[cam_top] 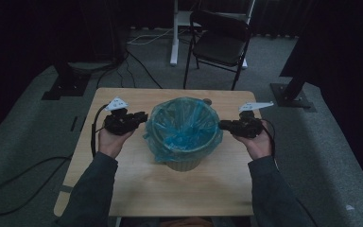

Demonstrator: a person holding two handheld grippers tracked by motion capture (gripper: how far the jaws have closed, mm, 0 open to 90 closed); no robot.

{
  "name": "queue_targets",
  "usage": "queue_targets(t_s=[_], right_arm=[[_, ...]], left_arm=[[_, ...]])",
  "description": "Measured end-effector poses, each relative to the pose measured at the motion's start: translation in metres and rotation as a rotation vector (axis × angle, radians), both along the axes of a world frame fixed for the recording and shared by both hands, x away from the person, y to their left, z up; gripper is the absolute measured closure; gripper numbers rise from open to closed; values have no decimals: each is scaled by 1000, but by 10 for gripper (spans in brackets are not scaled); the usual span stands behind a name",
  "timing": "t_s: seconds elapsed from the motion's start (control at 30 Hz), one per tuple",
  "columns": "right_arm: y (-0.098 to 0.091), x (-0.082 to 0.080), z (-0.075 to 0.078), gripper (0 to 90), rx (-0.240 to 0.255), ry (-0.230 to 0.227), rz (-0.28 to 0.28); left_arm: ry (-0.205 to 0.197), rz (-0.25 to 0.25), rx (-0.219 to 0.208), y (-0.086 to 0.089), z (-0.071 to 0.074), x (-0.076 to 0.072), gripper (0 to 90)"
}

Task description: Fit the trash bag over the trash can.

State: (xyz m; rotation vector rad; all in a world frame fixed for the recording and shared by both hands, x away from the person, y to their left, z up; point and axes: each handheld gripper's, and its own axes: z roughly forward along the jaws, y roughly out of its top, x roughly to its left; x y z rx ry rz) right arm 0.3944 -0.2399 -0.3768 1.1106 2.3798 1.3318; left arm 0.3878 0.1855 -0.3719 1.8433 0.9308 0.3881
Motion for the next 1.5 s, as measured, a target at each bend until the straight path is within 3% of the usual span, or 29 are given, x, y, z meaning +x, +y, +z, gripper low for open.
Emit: queue_targets(t_s=[0.2, 0.5, 0.73, 1.17, 1.5], right_arm=[[-5, -4, 3, 669, 17, -26, -17], [-8, -10, -3, 640, 7, -15, 6], [-9, -14, -8, 627, 5, -6, 22], [-10, -16, -11, 622, 3, -1, 44], [-8, -16, -13, 624, 2, 1, 52]], left_arm=[[-32, -47, 8, -11, 14, 3, 717], [-50, -125, 35, -35, 28, 10, 695], [-39, -189, 56, -50, 35, 15, 679], [-42, -241, 59, -71, 46, 23, 660], [-43, -292, 86, -91, 51, 27, 652]])
